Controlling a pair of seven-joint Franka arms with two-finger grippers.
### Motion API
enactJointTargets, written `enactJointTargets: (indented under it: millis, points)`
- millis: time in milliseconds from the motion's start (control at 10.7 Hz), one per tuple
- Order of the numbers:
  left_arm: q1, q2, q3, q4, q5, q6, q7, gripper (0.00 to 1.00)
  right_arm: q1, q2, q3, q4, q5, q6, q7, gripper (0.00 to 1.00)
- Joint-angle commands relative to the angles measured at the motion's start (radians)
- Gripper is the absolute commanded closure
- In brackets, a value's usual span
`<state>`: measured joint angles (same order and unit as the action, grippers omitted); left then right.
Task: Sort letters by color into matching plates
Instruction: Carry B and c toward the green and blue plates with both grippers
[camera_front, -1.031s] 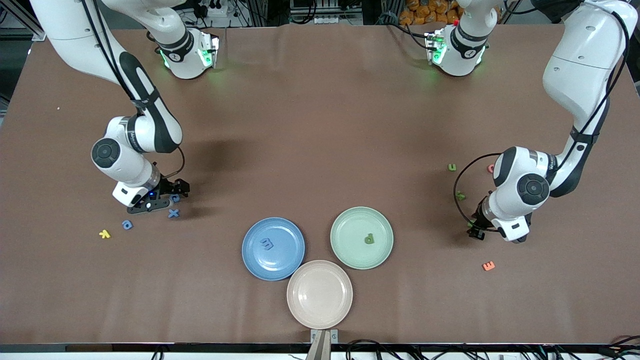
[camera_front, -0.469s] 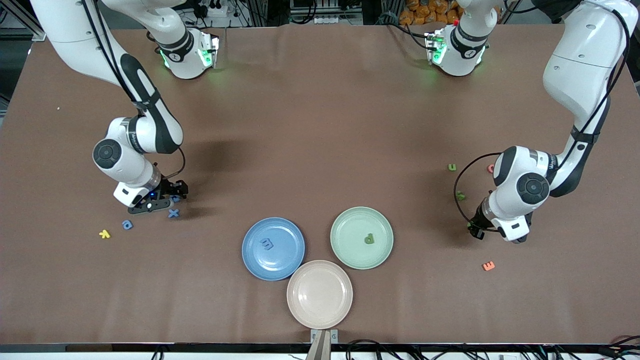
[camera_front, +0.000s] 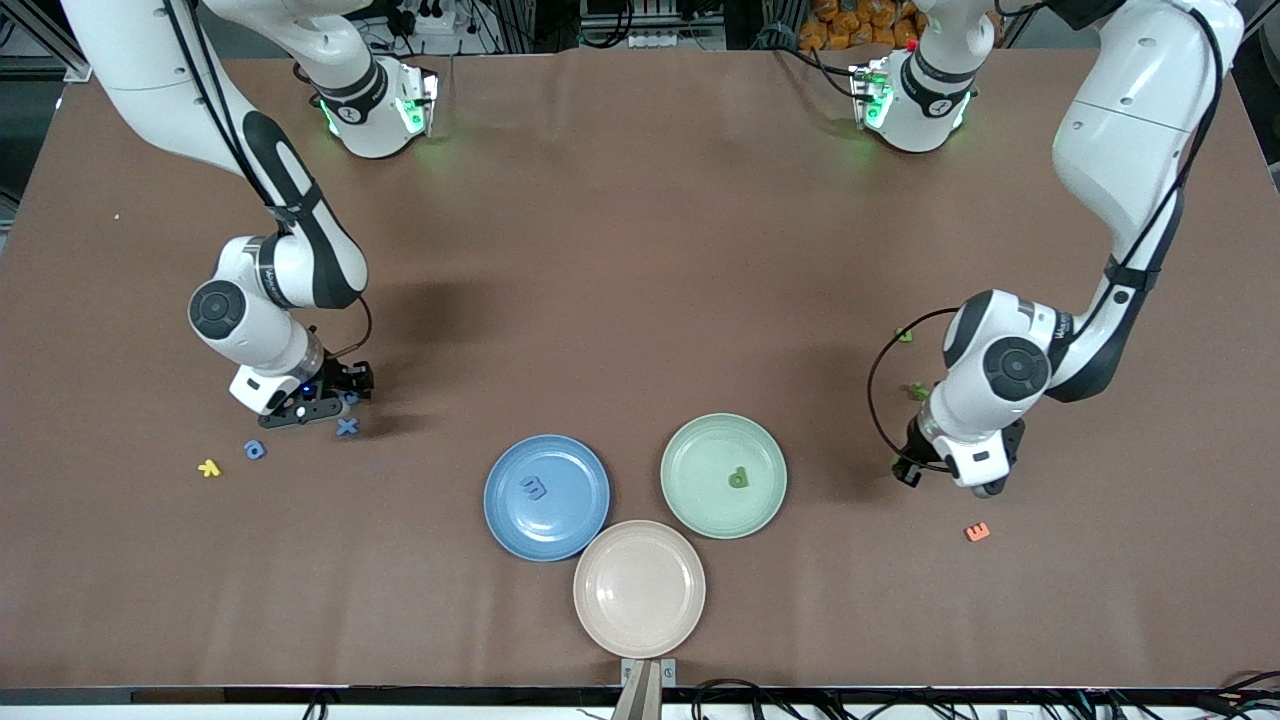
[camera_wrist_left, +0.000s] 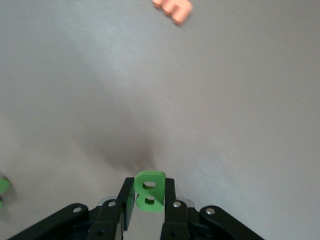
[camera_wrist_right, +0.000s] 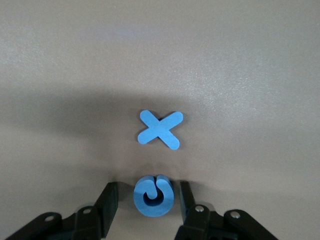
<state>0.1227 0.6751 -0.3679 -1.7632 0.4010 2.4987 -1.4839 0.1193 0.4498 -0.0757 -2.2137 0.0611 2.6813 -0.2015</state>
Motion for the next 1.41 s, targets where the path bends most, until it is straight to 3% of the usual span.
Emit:
enactJointTargets:
  millis: [0, 375, 656, 938, 1125, 1312]
  points:
    - [-0.008, -0.005, -0.046, 0.028, -0.019, 0.002, -0.007, 1.00, -0.007, 0.001, 0.005, 0.002, 0.011, 0.009, -0.006, 0.62]
    - [-0.014, -0.008, -0.152, 0.044, -0.013, 0.021, -0.010, 1.00, -0.006, 0.001, 0.005, 0.017, 0.008, -0.001, -0.007, 0.72]
    - [-0.112, 0.010, -0.144, 0.048, 0.050, 0.133, 0.000, 1.00, -0.003, -0.005, 0.005, 0.046, 0.008, -0.029, -0.006, 0.74]
    - [-0.127, 0.026, -0.144, 0.045, 0.073, 0.238, -0.012, 1.00, 0.005, -0.017, 0.008, 0.139, 0.008, -0.186, 0.002, 0.74]
    - [-0.143, 0.052, -0.143, 0.041, 0.065, 0.351, -0.016, 1.00, 0.037, -0.022, 0.008, 0.236, 0.014, -0.323, 0.020, 0.74]
    - [-0.143, 0.067, -0.126, 0.041, 0.070, 0.382, -0.022, 1.00, 0.089, -0.017, 0.008, 0.342, 0.014, -0.423, 0.106, 0.74]
